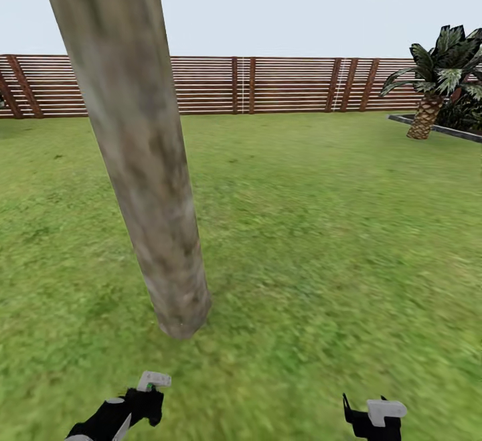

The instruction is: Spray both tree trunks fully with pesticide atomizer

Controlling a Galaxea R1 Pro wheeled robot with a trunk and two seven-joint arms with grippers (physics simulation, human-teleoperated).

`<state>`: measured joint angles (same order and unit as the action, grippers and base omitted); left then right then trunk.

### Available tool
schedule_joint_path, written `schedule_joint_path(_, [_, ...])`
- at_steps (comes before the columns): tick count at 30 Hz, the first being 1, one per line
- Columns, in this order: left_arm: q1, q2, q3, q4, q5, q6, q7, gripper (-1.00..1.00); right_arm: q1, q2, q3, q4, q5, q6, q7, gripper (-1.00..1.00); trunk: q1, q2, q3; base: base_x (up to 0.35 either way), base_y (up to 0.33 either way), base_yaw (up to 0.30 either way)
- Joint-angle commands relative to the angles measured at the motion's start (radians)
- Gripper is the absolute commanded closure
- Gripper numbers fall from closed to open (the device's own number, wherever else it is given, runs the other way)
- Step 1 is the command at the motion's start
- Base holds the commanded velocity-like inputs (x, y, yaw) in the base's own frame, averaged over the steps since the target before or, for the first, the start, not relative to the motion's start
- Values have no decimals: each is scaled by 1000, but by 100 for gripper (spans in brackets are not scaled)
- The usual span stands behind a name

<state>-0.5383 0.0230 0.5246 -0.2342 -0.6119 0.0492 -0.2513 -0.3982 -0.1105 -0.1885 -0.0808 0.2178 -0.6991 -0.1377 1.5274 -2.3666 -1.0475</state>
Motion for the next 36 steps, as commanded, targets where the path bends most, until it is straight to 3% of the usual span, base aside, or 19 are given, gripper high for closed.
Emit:
schedule_joint_path(1, [-1, 1, 8, -8, -4, 27, -10, 100, -1, 0, -5, 1, 11, -2, -5, -100, 0, 0, -1, 0, 0, 0])
schedule_joint_path(7, [-2, 37, 15, -116, 2, 68, -10, 100, -1, 0, -5, 2, 12, -2, -5, -100, 0, 0, -1, 0, 0, 0])
schedule_joint_path(9, [-3, 14, 11, -120, 1, 64, -7, 100, -1, 0, -5, 2, 12, -2, -5, -100, 0, 0, -1, 0, 0, 0])
schedule_joint_path(12, [-4, -46, 8, -122, -4, 61, -6, 100, -1, 0, -5, 2, 12, -2, -5, -100, 0, 0, -1, 0, 0, 0])
schedule_joint_path(16, [-4, -47, 8, -124, -3, 56, -12, 100, -1, 0, -5, 3, 12, -2, -5, -100, 0, 0, -1, -72, 0, 0])
schedule_joint_path(21, [2, -43, 7, -205, -1, 67, -12, 100, -1, 0, -5, 3, 12, -2, -5, -100, 0, 0, -1, -253, 0, 0])
schedule_joint_path(27, [-40, -97, 4, -229, -5, 71, -11, 100, -1, 0, -5, 4, 12, -2, -5, -100, 0, 0, -1, -16, 0, 0])
schedule_joint_path(31, [-67, -85, 1, -237, -1, 88, -11, 100, -1, 0, -5, 3, 12, -2, -5, -100, 0, 0, -1, 0, 0, 0])
schedule_joint_path(33, [-70, -42, 5, -328, 3, 123, -13, 100, -1, 0, -5, 4, 12, -2, -5, -100, 0, 0, -1, 0, 0, 0])
schedule_joint_path(36, [-66, -39, -1, -360, 0, 161, -15, 100, -1, 0, -5, 4, 12, -2, -5, -100, 0, 0, -1, -99, 0, 0])
